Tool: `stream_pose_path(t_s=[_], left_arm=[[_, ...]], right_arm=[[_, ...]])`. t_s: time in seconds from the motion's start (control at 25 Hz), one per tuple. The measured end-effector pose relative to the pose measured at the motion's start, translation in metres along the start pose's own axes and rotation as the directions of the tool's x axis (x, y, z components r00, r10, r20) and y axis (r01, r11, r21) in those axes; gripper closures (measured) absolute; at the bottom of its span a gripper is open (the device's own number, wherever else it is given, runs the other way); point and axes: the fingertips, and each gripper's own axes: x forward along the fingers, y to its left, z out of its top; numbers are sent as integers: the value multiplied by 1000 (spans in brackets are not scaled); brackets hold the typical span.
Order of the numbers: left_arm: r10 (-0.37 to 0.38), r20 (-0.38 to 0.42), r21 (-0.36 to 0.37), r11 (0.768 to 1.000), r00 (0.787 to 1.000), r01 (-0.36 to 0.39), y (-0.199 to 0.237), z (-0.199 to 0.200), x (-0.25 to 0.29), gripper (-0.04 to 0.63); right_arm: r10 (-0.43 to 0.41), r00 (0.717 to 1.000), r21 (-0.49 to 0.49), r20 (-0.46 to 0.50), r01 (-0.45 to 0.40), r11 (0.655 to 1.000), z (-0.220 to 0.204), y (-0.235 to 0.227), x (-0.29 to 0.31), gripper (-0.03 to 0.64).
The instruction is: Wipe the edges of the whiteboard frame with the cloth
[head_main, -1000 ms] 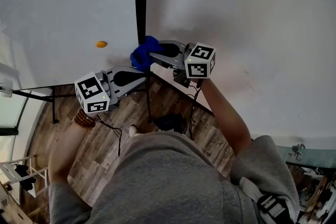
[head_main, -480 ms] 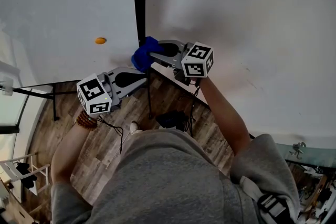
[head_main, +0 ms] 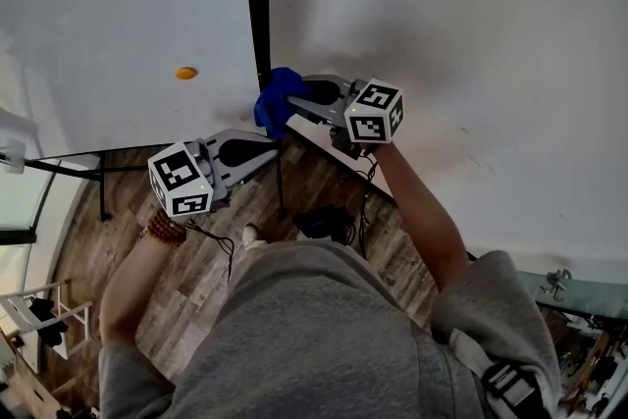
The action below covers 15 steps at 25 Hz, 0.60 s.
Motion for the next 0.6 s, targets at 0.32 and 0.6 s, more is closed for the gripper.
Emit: stream_pose_path(t_s=[0.32, 0.6], left_arm=[[3, 3, -36, 999, 1000, -3, 1, -10, 3, 588], [-9, -6, -56, 998, 1000, 8, -5, -16, 10, 588]], right_arm=[[-30, 1000, 43, 3, 30, 999, -15, -11, -9, 497], [-109, 993, 27, -48, 111, 993, -41, -27, -14, 518]])
